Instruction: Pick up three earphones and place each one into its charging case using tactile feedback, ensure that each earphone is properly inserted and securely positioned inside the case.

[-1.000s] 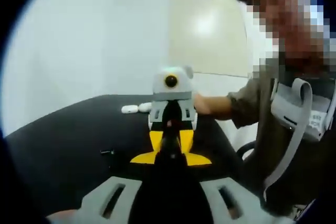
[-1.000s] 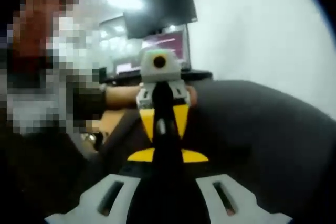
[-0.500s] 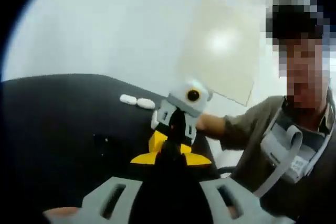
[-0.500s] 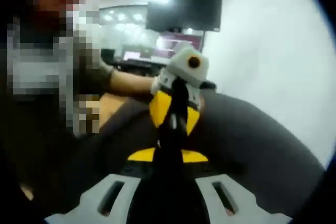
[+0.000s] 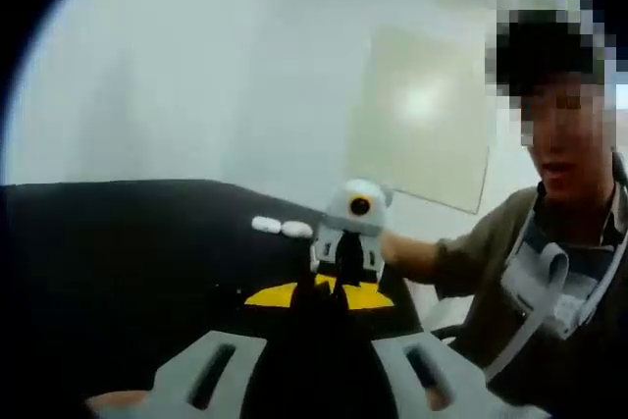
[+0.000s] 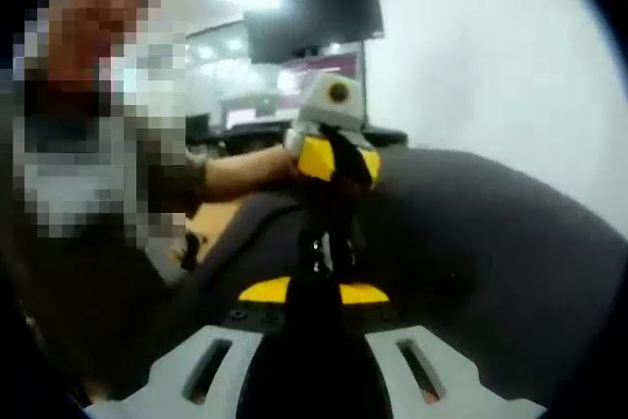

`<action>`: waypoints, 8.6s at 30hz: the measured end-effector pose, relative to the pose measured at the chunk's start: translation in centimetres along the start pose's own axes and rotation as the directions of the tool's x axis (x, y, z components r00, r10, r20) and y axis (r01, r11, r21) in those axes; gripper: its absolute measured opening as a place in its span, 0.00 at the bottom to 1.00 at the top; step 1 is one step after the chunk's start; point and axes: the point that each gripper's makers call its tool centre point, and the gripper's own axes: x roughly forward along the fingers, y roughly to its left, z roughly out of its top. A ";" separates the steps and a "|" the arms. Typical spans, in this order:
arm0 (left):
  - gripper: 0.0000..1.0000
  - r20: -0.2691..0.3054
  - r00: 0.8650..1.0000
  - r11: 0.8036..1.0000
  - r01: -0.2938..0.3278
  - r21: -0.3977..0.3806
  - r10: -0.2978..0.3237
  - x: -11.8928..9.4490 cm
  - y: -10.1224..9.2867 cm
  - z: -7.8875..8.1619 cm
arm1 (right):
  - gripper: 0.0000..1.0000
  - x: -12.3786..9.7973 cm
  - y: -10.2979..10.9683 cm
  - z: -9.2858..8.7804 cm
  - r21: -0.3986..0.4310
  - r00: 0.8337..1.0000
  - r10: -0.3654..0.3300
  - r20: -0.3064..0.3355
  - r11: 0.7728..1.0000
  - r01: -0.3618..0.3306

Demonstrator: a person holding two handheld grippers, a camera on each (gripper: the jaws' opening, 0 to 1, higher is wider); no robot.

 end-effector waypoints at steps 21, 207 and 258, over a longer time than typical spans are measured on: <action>0.14 -0.150 0.982 0.988 -0.099 0.115 0.115 -0.3 2.2 -2.2 | 0.18 -0.2 -0.3 -0.5 0.027 1.000 -0.007 0.020 1.000 0.007; 0.15 -0.212 0.977 0.957 0.075 0.280 -0.015 3.4 -0.5 -5.6 | 0.23 0.9 -8.7 1.0 0.277 0.909 -0.402 -0.106 0.866 0.415; 0.15 -0.206 0.978 0.953 0.081 0.291 -0.021 3.5 -0.6 -5.5 | 0.26 -4.3 -7.5 -2.2 0.263 0.873 -0.456 -0.171 0.833 0.487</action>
